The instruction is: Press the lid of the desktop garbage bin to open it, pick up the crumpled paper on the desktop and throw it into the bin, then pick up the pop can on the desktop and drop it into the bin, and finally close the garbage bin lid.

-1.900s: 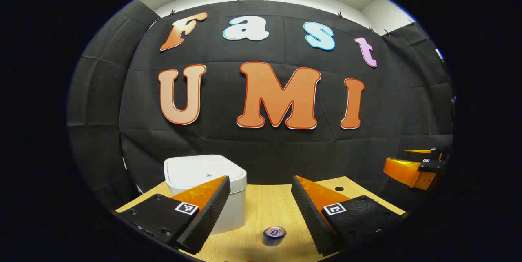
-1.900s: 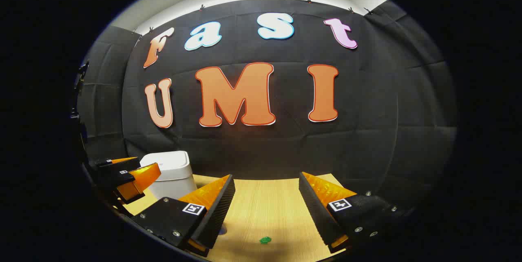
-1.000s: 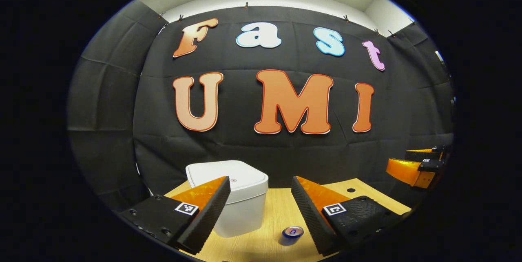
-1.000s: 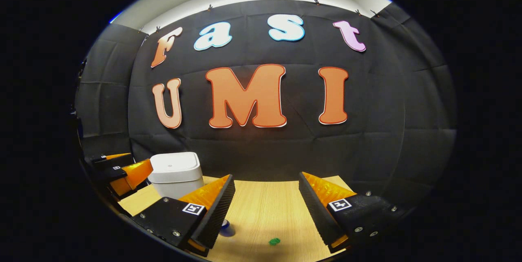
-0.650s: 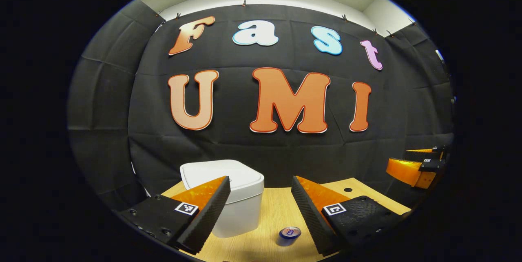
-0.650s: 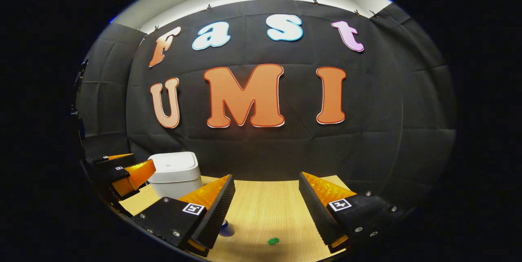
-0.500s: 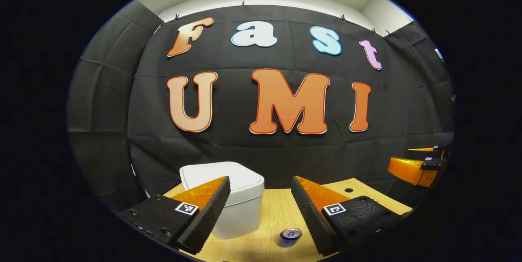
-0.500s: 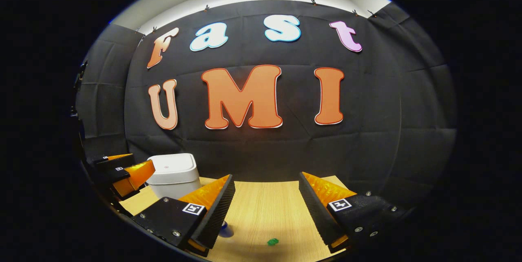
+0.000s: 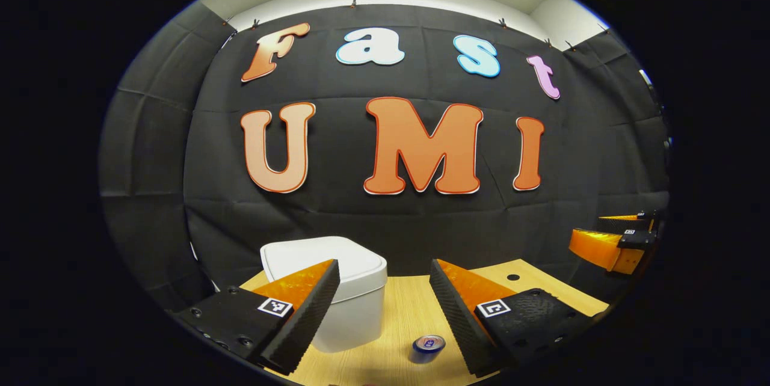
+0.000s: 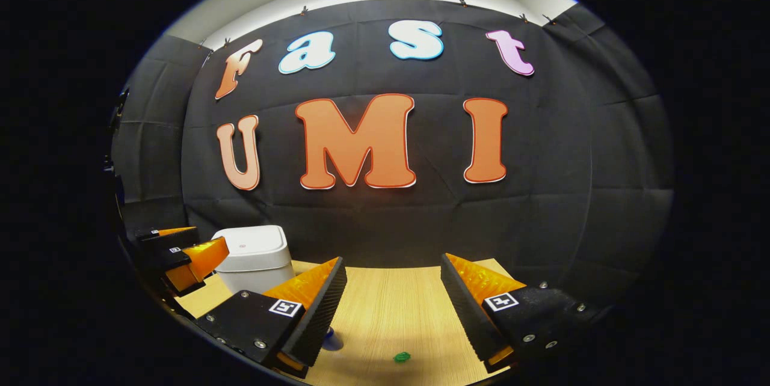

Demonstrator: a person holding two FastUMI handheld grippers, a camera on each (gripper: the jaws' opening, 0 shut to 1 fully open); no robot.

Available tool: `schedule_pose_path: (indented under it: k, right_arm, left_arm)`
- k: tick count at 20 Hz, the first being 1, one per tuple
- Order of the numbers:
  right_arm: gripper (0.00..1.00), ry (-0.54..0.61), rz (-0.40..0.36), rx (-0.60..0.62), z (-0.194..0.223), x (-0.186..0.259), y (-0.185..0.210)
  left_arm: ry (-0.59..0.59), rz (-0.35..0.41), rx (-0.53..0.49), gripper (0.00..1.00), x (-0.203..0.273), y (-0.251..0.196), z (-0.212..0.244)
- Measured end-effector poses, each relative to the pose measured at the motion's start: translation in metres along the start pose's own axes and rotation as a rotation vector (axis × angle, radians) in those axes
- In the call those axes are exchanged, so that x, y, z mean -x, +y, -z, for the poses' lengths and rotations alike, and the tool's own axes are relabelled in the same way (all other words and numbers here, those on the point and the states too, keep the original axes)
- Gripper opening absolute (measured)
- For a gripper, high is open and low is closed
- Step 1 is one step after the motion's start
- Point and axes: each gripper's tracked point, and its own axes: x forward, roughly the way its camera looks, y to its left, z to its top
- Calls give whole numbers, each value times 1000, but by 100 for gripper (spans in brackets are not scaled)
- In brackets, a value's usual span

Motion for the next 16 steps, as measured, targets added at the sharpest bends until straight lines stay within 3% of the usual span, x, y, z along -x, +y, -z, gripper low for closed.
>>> schedule_pose_path:
  k: [10, 13, 16]
  right_arm:
    - [94, 0, -14, 3, -2, -7, 1]
    - [94, -2, -16, 5, -3, -9, 1]
    - [94, 0, -13, -4, -3, -10, -1]
  left_arm:
    - [-21, -17, -3, 95, -5, 6, -7]
    - [19, 43, 30, 95, -8, -8, 5]
    - [48, 72, 49, 82, -15, -11, 12]
